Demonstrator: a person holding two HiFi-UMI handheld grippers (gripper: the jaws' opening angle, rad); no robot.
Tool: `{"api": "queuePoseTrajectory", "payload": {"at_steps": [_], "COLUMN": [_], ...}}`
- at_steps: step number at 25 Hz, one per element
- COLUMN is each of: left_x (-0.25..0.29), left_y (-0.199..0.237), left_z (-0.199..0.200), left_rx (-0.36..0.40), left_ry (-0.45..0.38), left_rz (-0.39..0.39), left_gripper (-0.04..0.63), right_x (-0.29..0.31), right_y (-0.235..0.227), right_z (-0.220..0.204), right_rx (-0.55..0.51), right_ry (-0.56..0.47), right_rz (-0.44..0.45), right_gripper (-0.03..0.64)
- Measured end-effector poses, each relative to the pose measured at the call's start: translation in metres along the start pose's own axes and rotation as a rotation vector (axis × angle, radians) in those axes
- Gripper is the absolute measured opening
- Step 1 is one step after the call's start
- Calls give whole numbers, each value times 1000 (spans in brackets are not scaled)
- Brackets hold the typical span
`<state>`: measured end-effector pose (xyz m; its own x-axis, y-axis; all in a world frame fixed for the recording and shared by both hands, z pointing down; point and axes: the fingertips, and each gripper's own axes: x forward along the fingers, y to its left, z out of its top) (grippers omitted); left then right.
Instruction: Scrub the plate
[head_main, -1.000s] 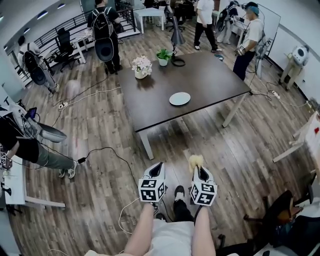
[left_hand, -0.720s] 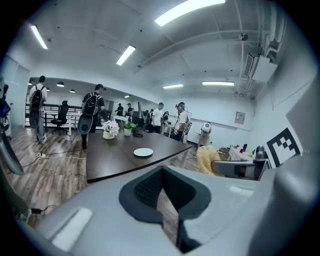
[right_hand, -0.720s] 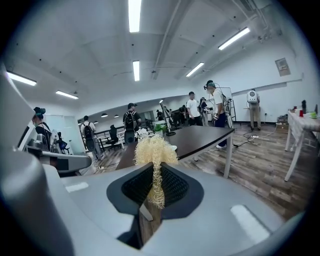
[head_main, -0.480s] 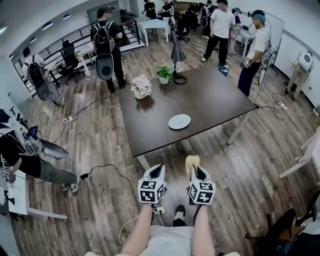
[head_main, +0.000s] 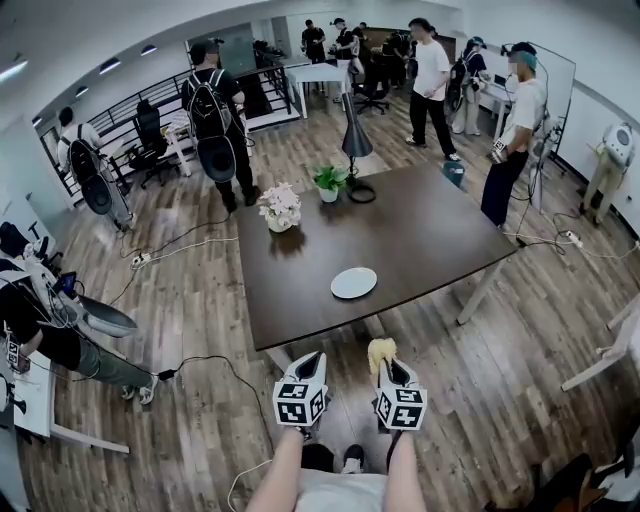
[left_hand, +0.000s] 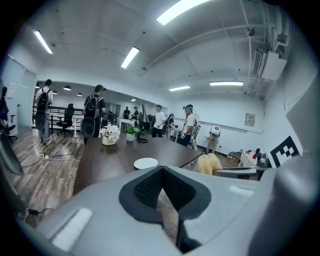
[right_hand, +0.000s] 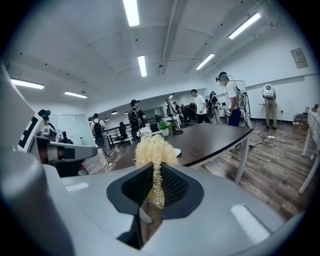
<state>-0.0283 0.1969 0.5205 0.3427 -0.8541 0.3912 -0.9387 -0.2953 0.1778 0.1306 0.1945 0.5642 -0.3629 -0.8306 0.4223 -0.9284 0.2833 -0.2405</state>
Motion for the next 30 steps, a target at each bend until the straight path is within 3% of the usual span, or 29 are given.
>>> {"api": "queuePoseTrajectory", "payload": {"at_steps": [13,30], "left_x": [38,107], "left_y": [-19,5], "left_z": [3,20], "left_rx": [21,18], "left_ry": [12,41], "left_rz": [-2,-40], "left_gripper": [1,1], "right_x": [18,80], "right_y": [-41,-64], "right_z": [17,38], "right_rx": [13,-1], "right_ry": [0,26], "right_rz": [-6,-16], "right_gripper": [66,66]}}
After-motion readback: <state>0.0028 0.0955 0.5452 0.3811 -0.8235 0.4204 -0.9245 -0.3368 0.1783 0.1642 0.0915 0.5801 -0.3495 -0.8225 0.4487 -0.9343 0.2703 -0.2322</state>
